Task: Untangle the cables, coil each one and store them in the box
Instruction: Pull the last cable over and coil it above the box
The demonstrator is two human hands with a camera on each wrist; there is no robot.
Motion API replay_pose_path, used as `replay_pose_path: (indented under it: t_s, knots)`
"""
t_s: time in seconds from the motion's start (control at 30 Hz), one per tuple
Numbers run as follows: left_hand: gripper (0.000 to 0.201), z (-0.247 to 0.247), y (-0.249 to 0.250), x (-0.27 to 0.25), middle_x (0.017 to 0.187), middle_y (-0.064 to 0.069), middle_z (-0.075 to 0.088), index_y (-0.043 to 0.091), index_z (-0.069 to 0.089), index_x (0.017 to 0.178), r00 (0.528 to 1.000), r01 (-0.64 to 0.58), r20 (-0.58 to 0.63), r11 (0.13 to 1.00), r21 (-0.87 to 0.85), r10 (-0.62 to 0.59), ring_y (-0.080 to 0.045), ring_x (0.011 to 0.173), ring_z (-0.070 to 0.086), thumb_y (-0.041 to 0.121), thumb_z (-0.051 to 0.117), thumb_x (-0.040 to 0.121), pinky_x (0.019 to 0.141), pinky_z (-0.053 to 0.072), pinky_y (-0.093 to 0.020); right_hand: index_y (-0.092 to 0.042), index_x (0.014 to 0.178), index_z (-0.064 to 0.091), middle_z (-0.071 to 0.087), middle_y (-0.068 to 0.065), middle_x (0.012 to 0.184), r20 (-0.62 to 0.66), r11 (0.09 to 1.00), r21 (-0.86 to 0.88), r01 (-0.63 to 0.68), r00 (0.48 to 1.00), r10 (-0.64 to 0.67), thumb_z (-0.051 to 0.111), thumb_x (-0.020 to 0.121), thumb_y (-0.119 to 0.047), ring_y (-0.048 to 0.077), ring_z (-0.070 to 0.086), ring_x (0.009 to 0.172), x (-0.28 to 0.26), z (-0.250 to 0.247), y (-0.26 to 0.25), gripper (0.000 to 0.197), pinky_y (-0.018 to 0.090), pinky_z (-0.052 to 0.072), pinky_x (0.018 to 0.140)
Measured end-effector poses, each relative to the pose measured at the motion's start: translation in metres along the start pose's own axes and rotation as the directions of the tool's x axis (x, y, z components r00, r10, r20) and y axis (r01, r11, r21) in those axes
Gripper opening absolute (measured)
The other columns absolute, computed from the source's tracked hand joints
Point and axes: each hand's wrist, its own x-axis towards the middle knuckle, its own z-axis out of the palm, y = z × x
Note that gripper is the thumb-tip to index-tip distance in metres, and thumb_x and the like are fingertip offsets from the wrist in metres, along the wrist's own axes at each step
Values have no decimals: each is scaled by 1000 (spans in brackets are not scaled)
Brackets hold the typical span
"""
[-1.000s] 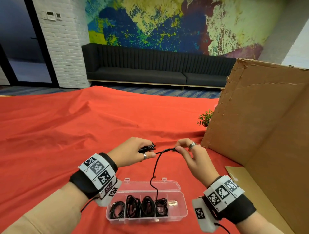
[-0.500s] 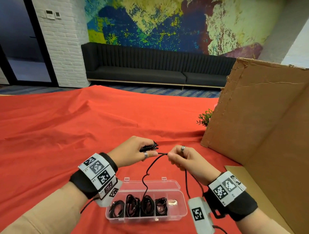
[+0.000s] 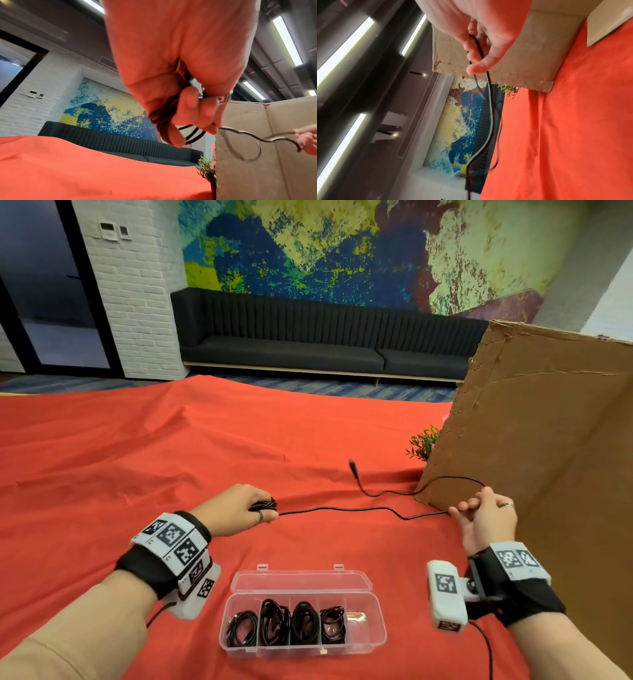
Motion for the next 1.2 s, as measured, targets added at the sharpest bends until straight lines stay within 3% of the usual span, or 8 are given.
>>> replay_pose_path:
  t_s: [0.23, 0.33, 0.4, 0.53, 0.67, 0.87, 1.07, 1.2]
  knots:
    - [27, 0, 7, 6, 64, -3, 52, 5, 62, 82, 989, 112, -102, 993, 30, -109, -20, 64, 48, 28, 53, 92, 52, 29, -24, -8, 78, 47, 40, 8, 78, -95, 993, -3, -118, 988, 118, 42, 94, -9, 11, 39, 63, 5, 5, 7, 17, 42, 53, 86]
    - [25, -1, 15, 8, 57, 2, 50, 16, 58, 68, 990, 98, -90, 992, -78, -105, -13, 54, 47, 24, 54, 92, 57, 35, -28, 3, 134, 36, 46, 8, 106, -3, 989, -134, -61, 998, 61, 47, 94, -20, 16, 47, 96, -5, 17, 13, 47, 40, 48, 95]
    - [28, 0, 23, 10, 53, 4, 48, 20, 55, 65, 990, 82, -85, 958, -276, -109, -5, 44, 45, 18, 53, 93, 55, 39, -25, 1, 147, 7, 16, 13, 150, 75, 991, -134, -9, 997, 19, 48, 96, -23, 17, 31, 128, -14, 27, 15, 70, 22, 26, 111]
    - [25, 2, 41, 12, 40, 10, 38, 9, 59, 73, 984, 97, -47, 743, -662, -170, -2, 35, 35, 9, 48, 95, 46, 38, -15, -1, 147, -3, -8, 14, 156, 138, 896, -364, 254, 966, -218, 46, 96, -10, 7, 23, 128, -31, 40, 7, 71, -15, 10, 74]
    - [24, 3, 51, 10, 39, 11, 34, 6, 61, 77, 985, 90, -24, 631, -771, -170, -4, 34, 31, 11, 47, 96, 45, 39, -14, 0, 146, 18, 9, 25, 153, 326, 602, -663, 445, 895, -304, 43, 96, -16, 32, 19, 141, -20, 41, 13, 58, 27, 19, 111]
    - [26, 5, 55, 14, 39, 11, 35, 5, 60, 76, 982, 98, -14, 570, -816, -188, -4, 30, 27, 11, 45, 97, 48, 40, -18, -18, 129, 51, 59, 19, 122, 520, 20, -853, 522, 845, 122, 32, 98, -44, 37, 52, 115, -31, 38, 27, 45, 42, 42, 94]
    - [25, 7, 72, 13, 40, 9, 36, 6, 56, 76, 989, 116, 54, 486, -866, -140, -5, 32, 28, 13, 44, 97, 52, 41, -19, -28, 144, 30, 46, 1, 141, 858, 340, -492, 802, 513, 29, 47, 95, -37, 16, 38, 133, -63, 53, 35, 52, 38, 32, 109]
    - [12, 4, 81, 2, 59, 0, 56, 1, 56, 88, 987, 106, 121, 128, -986, 110, -11, 51, 54, 2, 44, 93, 59, 49, -22, -14, 111, 62, 66, 5, 104, 826, 427, -371, 825, 503, -255, 43, 97, -10, 16, 60, 100, -76, 74, 42, 24, 28, 43, 90]
